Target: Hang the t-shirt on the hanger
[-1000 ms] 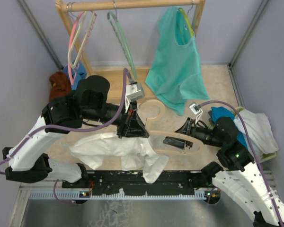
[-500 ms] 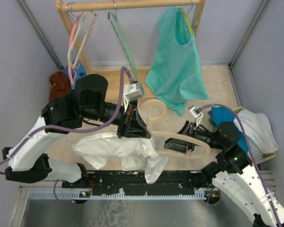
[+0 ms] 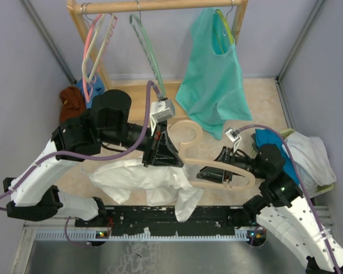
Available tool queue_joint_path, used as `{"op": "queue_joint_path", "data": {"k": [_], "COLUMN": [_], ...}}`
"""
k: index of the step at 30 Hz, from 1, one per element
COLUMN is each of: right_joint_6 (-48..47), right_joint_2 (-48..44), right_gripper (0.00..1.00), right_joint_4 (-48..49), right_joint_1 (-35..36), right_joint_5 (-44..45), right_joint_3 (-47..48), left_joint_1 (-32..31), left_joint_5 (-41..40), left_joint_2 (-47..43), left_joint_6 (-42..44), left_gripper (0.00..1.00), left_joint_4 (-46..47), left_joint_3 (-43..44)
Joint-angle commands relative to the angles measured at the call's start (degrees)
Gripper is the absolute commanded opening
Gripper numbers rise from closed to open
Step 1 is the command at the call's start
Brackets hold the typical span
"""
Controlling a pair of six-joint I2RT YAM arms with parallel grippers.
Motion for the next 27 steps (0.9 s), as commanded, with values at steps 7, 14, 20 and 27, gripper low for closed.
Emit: {"op": "queue_joint_path", "data": {"k": [7,14,20,27], "right_joint_6": [-3.4,-3.4,-3.7,-6.5], "right_joint_2": [2.4,3.7,2.0,-1.3], "right_gripper": [0.41,0.21,0.00,0.00], "right_joint_4": [-1.9,-0.7,-5.5,-20.6], "right_joint_1": [0.1,0.1,0.1,0.1], "right_joint_5": [1.6,2.6,10.5,28.9], "right_joint_3": [1.9,2.3,3.8,13.6], "left_joint_1": [0.0,0.0,0.0,0.0], "left_joint_5": [1.6,1.2,-3.1,-11.4], "left_joint_2": [-1.3,-0.9,-2.2,-3.4], "left_joint_6": [-0.2,0.2,1.0,1.7], "left_gripper": [0.00,0.00,0.00,0.00], "left_joint_4": [3.9,3.9,2.6,-2.1], "left_joint_3": [-0.5,-0.5,-0.8,3.8]}}
